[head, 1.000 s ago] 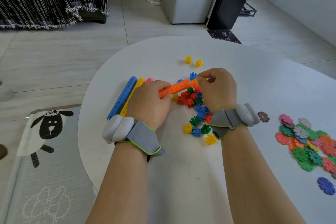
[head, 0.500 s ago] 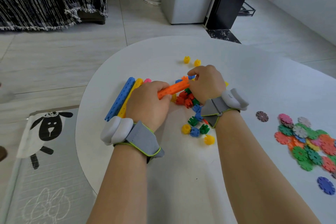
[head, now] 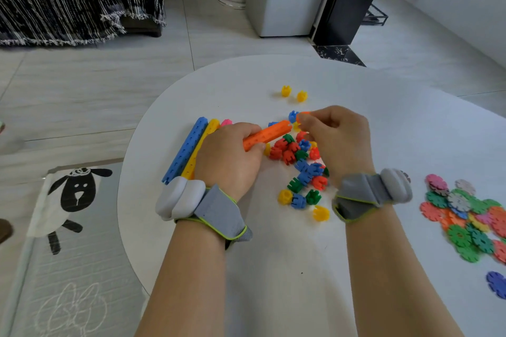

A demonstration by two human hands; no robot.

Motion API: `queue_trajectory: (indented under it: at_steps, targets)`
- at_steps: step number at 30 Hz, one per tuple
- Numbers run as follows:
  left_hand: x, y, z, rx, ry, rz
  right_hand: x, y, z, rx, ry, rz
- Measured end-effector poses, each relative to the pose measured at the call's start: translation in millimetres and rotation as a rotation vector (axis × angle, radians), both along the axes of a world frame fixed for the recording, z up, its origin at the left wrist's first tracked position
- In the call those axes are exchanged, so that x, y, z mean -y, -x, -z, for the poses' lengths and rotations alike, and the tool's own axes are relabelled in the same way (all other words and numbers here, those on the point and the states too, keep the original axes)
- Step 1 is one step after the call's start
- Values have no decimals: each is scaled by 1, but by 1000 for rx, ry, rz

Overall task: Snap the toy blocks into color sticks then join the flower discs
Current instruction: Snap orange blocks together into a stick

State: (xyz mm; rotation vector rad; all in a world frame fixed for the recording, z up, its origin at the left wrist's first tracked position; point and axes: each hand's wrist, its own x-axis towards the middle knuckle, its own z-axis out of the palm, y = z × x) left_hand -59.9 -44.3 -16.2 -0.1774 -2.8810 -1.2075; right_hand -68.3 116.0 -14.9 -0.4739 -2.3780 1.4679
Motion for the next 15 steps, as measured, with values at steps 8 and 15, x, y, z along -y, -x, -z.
queue_trajectory:
  at_steps: [8, 15]
  targets:
    - [-2, -5, -3, -40, -62, 73, 3, -27, -5, -18, 507, -48]
    - [-2, -3, 1, -61, -17, 145, -1, -30, -1, -26, 521, -39]
